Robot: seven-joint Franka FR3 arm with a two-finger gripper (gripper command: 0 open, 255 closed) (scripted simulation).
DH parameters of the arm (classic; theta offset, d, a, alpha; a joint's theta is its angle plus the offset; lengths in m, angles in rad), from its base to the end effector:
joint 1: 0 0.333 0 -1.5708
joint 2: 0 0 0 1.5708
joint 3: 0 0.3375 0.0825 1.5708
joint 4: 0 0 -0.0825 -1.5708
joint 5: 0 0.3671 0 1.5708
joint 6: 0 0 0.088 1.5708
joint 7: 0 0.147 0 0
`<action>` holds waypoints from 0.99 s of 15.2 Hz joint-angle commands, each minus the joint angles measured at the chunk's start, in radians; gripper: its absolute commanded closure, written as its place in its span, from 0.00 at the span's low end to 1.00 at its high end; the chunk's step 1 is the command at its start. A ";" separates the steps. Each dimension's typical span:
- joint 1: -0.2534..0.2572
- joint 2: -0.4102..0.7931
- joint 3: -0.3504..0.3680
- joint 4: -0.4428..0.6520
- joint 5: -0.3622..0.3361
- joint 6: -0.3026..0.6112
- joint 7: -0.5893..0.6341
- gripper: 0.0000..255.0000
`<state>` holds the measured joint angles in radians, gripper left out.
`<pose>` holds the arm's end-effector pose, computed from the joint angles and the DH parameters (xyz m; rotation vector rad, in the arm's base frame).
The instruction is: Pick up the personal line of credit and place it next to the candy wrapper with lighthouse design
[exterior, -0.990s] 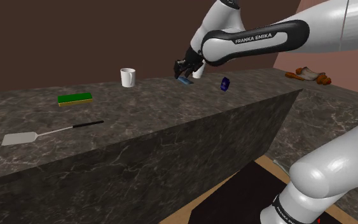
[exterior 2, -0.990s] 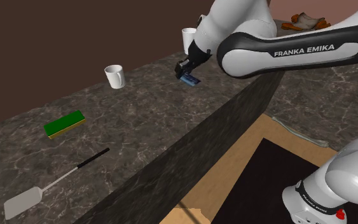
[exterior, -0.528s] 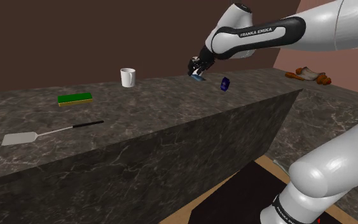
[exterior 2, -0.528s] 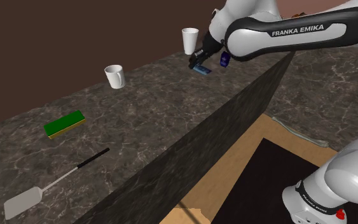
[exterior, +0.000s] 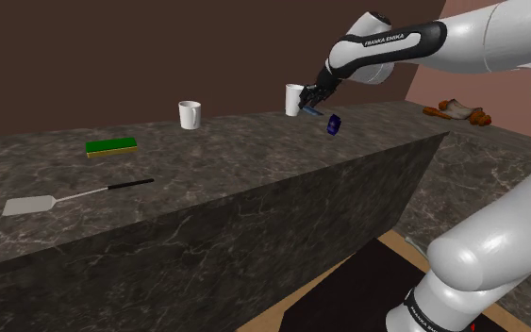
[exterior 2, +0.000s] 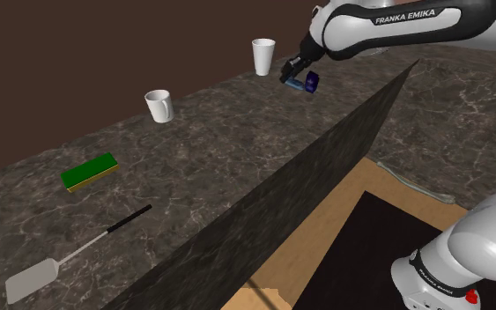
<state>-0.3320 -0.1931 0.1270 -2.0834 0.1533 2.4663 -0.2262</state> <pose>0.5352 -0.1031 0.5670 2.9867 -0.0976 0.8966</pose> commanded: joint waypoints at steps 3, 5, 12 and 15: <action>-0.022 0.052 -0.064 0.056 0.049 -0.017 -0.119 1.00; -0.036 0.084 -0.093 0.094 0.075 -0.031 -0.174 1.00; -0.096 0.222 -0.175 0.267 0.164 -0.101 -0.354 1.00; -0.129 0.290 -0.198 0.357 0.199 -0.140 -0.417 1.00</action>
<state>-0.4505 0.0770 -0.0637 -1.7545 0.3408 2.3402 -0.6220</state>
